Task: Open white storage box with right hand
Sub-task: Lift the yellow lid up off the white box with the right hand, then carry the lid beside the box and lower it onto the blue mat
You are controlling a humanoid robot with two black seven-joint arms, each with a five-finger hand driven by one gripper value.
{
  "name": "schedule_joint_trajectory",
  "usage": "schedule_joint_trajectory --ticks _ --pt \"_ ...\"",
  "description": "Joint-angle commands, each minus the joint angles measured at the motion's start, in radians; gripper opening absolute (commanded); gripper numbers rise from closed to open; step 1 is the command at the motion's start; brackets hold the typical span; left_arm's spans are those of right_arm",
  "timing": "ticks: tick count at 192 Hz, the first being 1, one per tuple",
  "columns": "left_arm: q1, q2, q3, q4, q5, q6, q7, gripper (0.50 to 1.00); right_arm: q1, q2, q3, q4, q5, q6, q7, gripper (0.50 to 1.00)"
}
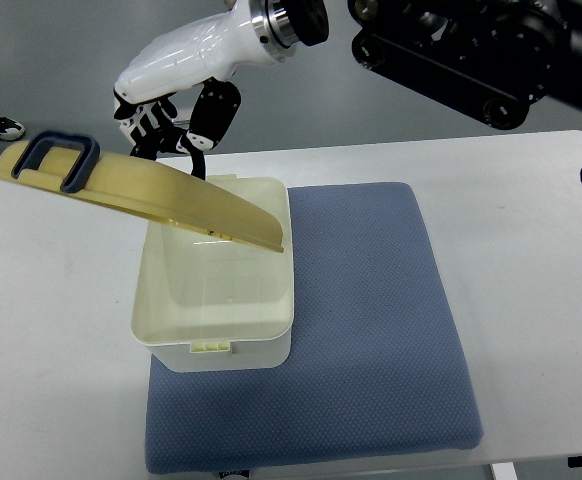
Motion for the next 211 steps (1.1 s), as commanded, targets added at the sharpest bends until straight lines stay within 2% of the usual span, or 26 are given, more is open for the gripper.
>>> schedule_joint_trajectory --ticks 1,48,82,117,211 --pt "0.0 0.0 0.0 0.0 0.0 0.0 0.0 1.0 0.004 -0.073 0.033 0.0 0.01 0.0 0.01 0.5" --pt "0.0 0.0 0.0 0.0 0.0 0.0 0.0 1.0 0.009 -0.237 0.051 0.001 0.015 0.0 0.079 0.5" --pt "0.0 0.0 0.0 0.0 0.0 0.0 0.0 1.0 -0.036 -0.297 0.045 0.015 -0.002 0.0 0.085 0.5" --pt "0.0 0.0 0.0 0.0 0.0 0.0 0.0 1.0 -0.083 -0.366 0.03 0.015 -0.008 -0.036 0.096 0.5" --pt "0.0 0.0 0.0 0.0 0.0 0.0 0.0 1.0 -0.28 -0.446 0.002 -0.003 -0.025 -0.152 0.139 0.5"
